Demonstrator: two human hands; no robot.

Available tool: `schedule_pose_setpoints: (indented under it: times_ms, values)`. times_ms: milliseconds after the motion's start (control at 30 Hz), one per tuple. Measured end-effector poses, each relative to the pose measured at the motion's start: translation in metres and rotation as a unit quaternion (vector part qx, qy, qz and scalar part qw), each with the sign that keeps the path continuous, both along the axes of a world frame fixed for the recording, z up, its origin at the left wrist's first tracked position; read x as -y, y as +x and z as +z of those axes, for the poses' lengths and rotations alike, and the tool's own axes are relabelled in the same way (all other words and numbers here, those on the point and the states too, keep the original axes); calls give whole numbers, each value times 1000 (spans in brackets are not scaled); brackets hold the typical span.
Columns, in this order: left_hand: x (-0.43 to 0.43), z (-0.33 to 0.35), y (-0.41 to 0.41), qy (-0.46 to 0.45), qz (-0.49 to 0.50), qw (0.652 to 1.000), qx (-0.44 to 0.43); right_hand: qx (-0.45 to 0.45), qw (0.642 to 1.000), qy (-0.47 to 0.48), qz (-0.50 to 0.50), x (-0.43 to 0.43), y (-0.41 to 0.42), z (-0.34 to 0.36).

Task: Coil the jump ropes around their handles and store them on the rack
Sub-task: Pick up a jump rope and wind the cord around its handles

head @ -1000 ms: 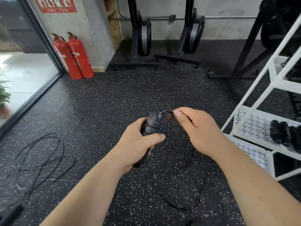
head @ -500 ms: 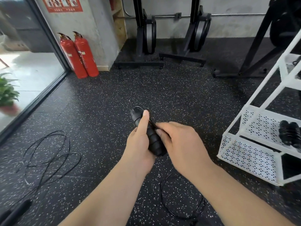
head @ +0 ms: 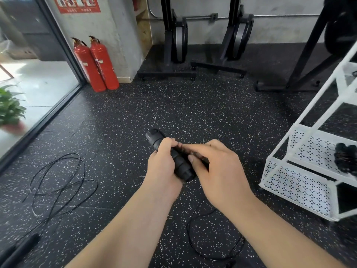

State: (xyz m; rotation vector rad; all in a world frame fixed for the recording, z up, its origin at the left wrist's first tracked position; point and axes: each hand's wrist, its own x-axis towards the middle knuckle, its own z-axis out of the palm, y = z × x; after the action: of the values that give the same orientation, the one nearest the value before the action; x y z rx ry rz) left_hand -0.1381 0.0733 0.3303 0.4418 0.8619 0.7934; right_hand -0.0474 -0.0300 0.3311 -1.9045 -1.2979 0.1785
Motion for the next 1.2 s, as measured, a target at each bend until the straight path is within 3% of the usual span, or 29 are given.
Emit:
schedule_pose_setpoints:
  times_ms: [200,367,733,1067,1200]
  values:
    - [-6,2,0,-23,28,999,39,-19,999,-19,38,5,-20,4]
    - [-12,-2,-2,-25,31,998,51,69,996,-45,41,10,-35,-4]
    - [-10,-7,-3,-31,5,997,66,109,993,-51,4,4,-39,-16]
    - [-7,-4,-5,-58,1,998,33,27,997,-60,27,-1,-25,-8]
    - [-11,0,-11,15,-137,990,6,-125,983,-136,2,-6,8,11]
